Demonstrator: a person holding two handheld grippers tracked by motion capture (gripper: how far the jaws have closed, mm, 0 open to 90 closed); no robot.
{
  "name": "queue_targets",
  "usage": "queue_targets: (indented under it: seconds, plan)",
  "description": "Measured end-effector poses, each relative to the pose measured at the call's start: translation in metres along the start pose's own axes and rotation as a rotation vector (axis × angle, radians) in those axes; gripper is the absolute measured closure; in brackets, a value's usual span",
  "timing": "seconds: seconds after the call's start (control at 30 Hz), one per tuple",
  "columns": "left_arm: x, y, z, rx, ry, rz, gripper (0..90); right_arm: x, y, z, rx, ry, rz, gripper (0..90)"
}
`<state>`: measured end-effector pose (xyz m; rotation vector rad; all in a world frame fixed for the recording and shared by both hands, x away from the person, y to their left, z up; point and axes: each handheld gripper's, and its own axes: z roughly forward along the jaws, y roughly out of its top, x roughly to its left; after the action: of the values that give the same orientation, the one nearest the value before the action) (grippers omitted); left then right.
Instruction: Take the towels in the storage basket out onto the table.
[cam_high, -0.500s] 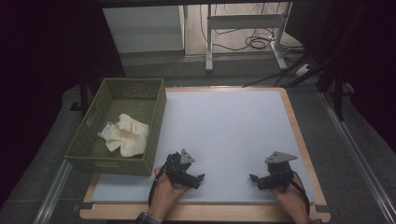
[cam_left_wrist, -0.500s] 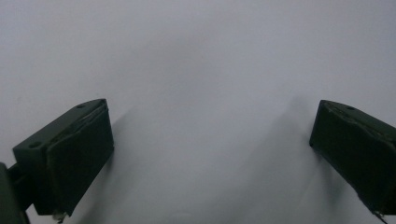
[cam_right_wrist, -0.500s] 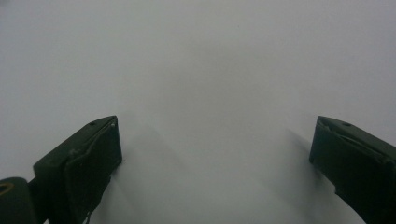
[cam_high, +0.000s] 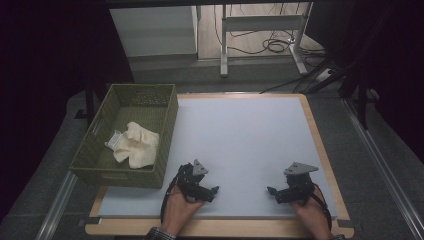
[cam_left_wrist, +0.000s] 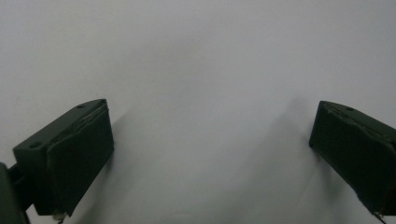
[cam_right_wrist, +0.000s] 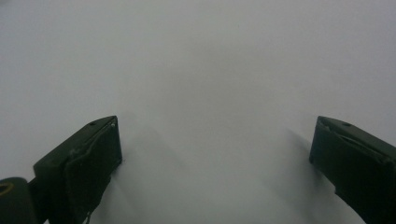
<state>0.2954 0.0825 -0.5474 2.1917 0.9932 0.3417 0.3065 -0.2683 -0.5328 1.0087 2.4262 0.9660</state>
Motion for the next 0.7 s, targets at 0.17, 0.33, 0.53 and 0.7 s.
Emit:
queue_targets:
  seconds: [0.17, 0.33, 0.53, 0.7]
  plan:
    - [0.0, 0.0, 0.0, 0.001, -0.001, -0.001, 0.0, -0.0001, 0.0, 0.0, 0.0, 0.0, 0.001, 2.3]
    - [0.0, 0.0, 0.0, 0.001, -0.001, 0.0, 0.0, -0.0001, 0.0, 0.0, 0.0, 0.0, 0.0, 2.3]
    - [0.0002, 0.0004, -0.0002, 0.004, -0.002, 0.001, 0.0, 0.0, 0.0, 0.0, 0.0, 0.0, 0.0, 2.3]
    - [0.0001, 0.0005, -0.0005, 0.005, -0.004, 0.005, 0.0, -0.0001, 0.0, 0.0, 0.0, 0.0, 0.0, 2.3]
